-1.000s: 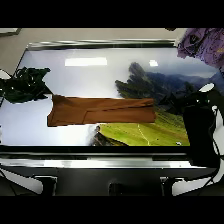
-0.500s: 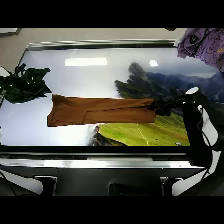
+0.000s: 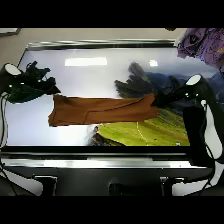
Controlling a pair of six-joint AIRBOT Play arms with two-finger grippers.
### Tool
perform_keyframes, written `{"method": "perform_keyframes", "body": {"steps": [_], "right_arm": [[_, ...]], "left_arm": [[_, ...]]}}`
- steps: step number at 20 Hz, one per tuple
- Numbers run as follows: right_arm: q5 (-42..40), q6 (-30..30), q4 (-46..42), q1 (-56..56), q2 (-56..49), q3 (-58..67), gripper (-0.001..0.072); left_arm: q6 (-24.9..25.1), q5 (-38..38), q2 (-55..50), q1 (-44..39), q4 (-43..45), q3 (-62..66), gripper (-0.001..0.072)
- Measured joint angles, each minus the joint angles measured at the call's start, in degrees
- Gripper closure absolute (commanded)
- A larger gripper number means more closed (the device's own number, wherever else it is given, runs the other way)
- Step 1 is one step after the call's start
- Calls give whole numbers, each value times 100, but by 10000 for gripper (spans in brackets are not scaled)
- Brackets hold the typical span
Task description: Fold the clothes and pants, and hang the long-sleeved shirts on hangers.
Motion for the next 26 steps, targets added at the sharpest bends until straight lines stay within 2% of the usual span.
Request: {"method": "perform_keyframes", "body": {"steps": [3, 7, 12, 17, 19, 22, 24, 26], "right_arm": [[435, 472, -721, 4, 538, 511, 685], [955, 857, -1392, 9, 1106, 1086, 685], [1335, 1078, -1744, 9, 1550, 1517, 685], [1639, 1182, -1897, 9, 1670, 1928, 685], [1718, 1207, -1939, 9, 1683, 2059, 685], [1770, 1250, -1965, 9, 1694, 2149, 685], [1764, 1335, -1980, 26, 1700, 2177, 685], [1683, 1488, -1974, 98, 1700, 2188, 685]], "left_arm": [[-24, 297, -234, -758, -481, 0, 686], [-101, 1060, -654, -2031, -1443, 0, 687], [-127, 2312, -1241, -3534, -2922, 0, 688], [-136, 3456, -1773, -4607, -4308, 0, 688], [-138, 3751, -1908, -4861, -4704, 0, 688], [-103, 3792, -1967, -4924, -4983, 0, 690], [-90, 3497, -1878, -4708, -4870, 0, 691], [-136, 2979, -1615, -4328, -4312, 0, 690]]}}
